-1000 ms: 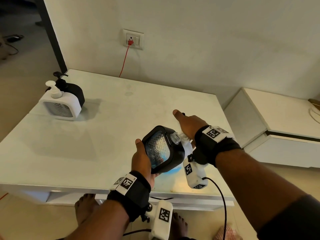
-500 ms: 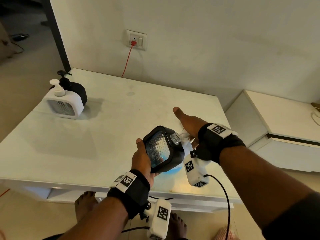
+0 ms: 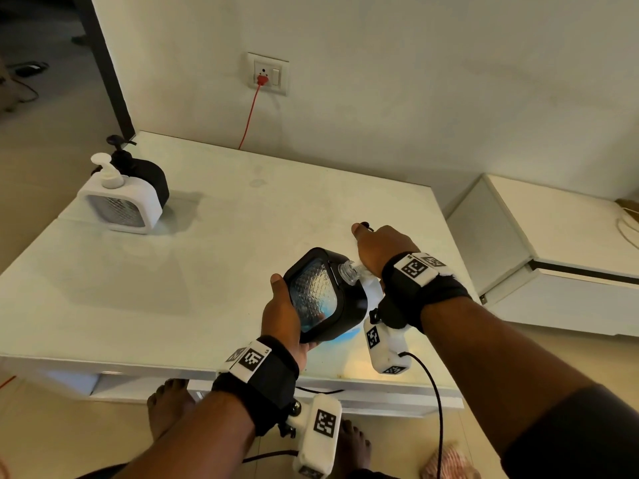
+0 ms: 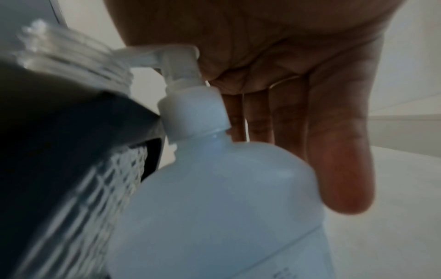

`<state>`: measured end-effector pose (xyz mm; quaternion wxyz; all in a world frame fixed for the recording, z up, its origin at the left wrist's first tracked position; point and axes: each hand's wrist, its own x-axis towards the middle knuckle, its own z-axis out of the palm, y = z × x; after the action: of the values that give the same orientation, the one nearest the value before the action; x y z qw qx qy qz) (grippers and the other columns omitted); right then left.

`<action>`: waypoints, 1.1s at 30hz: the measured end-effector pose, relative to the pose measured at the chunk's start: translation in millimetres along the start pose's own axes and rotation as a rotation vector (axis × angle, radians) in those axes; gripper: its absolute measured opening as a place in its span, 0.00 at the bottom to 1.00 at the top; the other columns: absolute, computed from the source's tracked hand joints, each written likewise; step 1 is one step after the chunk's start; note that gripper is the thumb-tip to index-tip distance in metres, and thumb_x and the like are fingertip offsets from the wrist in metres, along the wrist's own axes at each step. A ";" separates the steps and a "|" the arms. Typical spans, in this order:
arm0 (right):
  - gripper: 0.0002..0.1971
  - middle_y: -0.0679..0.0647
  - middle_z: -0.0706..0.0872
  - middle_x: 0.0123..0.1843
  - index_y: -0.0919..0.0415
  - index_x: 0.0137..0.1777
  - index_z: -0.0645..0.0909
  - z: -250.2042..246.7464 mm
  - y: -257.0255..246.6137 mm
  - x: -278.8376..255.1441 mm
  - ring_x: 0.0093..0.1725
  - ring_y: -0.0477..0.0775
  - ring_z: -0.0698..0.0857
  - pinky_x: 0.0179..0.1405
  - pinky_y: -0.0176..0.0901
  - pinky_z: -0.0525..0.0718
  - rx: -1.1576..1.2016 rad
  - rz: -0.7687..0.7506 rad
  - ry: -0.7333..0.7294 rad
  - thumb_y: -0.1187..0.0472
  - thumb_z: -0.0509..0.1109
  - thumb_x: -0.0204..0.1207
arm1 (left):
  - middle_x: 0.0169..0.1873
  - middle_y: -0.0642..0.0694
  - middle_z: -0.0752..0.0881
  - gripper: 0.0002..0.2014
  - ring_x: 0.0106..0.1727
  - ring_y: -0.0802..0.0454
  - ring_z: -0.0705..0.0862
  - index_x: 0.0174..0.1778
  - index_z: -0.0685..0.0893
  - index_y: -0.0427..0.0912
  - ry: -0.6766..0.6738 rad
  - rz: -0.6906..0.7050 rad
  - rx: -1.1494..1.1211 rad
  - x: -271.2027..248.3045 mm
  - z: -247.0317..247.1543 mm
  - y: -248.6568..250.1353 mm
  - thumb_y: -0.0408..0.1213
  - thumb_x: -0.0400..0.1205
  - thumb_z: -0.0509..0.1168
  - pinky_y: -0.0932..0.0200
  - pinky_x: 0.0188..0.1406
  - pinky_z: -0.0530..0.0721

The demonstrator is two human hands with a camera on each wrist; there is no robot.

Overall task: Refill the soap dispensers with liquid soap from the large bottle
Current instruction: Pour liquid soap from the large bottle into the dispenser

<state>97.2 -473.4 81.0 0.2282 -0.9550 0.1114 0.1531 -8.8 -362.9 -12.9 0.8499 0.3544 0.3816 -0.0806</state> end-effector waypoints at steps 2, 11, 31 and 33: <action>0.37 0.60 0.77 0.77 0.56 0.82 0.68 0.9 0.1 -1.1 0.72 0.64 0.78 0.72 0.54 0.72 -0.003 -0.001 -0.006 0.31 0.52 0.82 | 0.65 0.38 0.87 0.29 0.61 0.35 0.88 0.73 0.81 0.51 0.000 -0.002 0.000 0.3 -0.2 0.8 0.68 0.89 0.50 0.32 0.67 0.86; 0.47 0.56 0.84 0.54 0.56 0.67 0.80 -1.2 -4.5 0.7 0.49 0.58 0.83 0.59 0.53 0.79 0.052 -0.027 -0.105 0.18 0.42 0.72 | 0.68 0.37 0.86 0.30 0.63 0.35 0.87 0.74 0.80 0.51 -0.018 0.007 0.001 1.9 0.8 1.7 0.67 0.90 0.48 0.34 0.67 0.86; 0.47 0.61 0.87 0.54 0.58 0.54 0.81 1.4 -3.8 5.7 0.52 0.62 0.85 0.61 0.55 0.80 0.010 -0.030 -0.069 0.17 0.42 0.69 | 0.64 0.37 0.87 0.23 0.62 0.35 0.88 0.61 0.82 0.54 -0.054 0.026 -0.011 4.8 2.8 0.8 0.65 0.91 0.50 0.33 0.68 0.86; 0.45 0.61 0.84 0.68 0.59 0.74 0.76 1.2 -0.4 7.6 0.62 0.64 0.83 0.65 0.54 0.79 0.001 -0.012 -0.036 0.23 0.46 0.76 | 0.62 0.38 0.87 0.22 0.60 0.36 0.88 0.58 0.83 0.55 -0.053 0.029 -0.012 4.9 2.4 0.5 0.64 0.91 0.50 0.34 0.66 0.87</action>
<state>104.1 -473.6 77.5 0.2317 -0.9526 0.1016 0.1688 -3.8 -363.5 -14.9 0.8628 0.3525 0.3543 -0.0755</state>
